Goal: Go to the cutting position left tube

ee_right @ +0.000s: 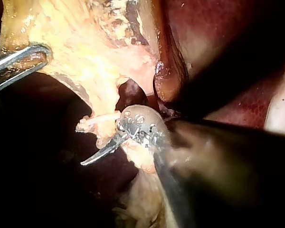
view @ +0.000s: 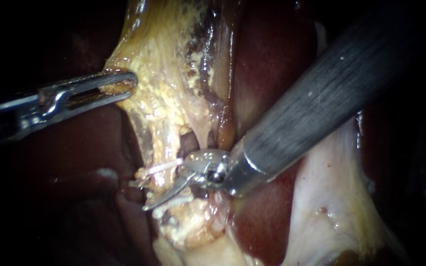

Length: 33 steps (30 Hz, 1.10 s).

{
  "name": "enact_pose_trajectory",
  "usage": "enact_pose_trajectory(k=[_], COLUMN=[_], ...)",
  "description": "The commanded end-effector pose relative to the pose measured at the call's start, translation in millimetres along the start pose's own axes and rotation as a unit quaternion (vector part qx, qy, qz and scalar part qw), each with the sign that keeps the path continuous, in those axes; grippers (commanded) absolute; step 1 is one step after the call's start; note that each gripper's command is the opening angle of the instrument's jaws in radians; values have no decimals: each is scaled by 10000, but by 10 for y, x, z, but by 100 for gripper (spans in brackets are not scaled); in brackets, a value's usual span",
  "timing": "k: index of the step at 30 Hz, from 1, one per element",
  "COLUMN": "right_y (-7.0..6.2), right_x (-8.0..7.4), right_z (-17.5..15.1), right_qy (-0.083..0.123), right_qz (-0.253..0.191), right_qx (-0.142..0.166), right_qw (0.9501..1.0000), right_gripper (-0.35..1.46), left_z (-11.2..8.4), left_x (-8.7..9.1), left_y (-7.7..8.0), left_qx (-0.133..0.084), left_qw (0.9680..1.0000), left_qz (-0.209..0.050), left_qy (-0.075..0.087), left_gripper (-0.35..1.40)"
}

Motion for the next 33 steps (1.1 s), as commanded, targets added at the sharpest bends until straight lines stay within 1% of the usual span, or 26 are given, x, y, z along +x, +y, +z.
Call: enact_pose_trajectory(k=[1, 5, 9, 13, 15, 20, 33], right_y=[0, 1, 5, 10, 11, 12, 12], right_x=[1, 2, 4, 7, 7, 7, 6], right_z=[0, 1, 3, 5, 5, 4, 3], right_qy=[-5, -2, 100, 171, 202, 224, 228], right_qz=[4, 123, 413, 592, 649, 855, 914], right_qx=[1, 10, -24, -97, -84, -95, -95], right_qw=[10000, 9999, 9991, 9981, 9977, 9960, 9955], right_gripper=[113, 113, 115, 116, 118, 118, 118], left_z=[0, 0, 1, 1, 0, 0, 0], left_x=[0, 0, 0, 0, 0, 0, 0], left_y=[1, 0, 0, 0, -1, -1, -2], left_qx=[11, 10, 9, 7, 6, 3, 3], left_qw=[10000, 10000, 10000, 10000, 10000, 10000, 10000], left_qz=[-1, -1, -2, -2, -3, -4, -4], left_qy=[3, 3, 2, 2, 1, 0, 0], left_gripper=[-35, -35, -35, -35, -35, -35, -35])
